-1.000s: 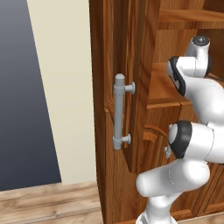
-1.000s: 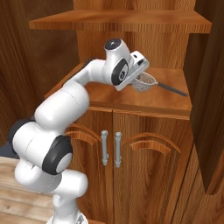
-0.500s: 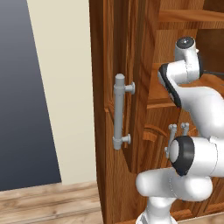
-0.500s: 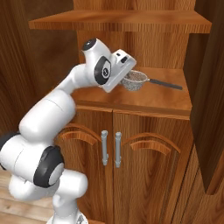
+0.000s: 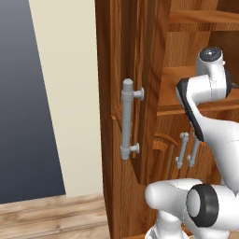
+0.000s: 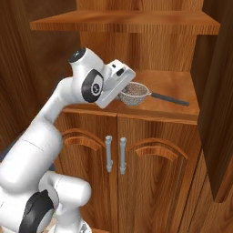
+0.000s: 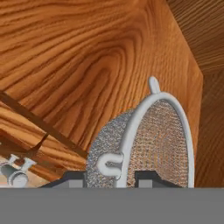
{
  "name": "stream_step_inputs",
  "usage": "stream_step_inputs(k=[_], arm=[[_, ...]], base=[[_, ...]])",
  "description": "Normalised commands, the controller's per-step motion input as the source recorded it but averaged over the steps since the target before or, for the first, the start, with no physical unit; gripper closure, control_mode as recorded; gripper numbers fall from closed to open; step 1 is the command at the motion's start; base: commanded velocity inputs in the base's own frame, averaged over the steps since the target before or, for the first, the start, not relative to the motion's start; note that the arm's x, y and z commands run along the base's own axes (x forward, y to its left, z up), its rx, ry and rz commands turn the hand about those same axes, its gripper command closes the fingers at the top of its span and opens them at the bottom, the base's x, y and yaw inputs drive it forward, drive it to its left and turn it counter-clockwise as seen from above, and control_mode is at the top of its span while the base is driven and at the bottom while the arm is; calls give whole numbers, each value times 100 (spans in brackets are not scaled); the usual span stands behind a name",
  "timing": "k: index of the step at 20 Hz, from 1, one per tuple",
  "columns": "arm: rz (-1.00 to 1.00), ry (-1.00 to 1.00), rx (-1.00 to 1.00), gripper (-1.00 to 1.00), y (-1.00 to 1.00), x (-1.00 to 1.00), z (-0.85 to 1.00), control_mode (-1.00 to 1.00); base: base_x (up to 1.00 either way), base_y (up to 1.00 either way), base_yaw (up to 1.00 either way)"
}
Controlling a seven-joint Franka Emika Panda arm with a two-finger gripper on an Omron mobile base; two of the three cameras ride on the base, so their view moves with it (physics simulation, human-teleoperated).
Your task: Open the cabinet and setup a tea strainer by placing it in the bowl upright.
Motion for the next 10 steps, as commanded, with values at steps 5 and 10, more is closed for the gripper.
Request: stream_step_inputs(k=[5,10], arm=[[-3,1,0,100,61,-93,22,-100],[-6,3,0,100,61,-81,27,-100]], base=[[0,0,0],[0,0,0]])
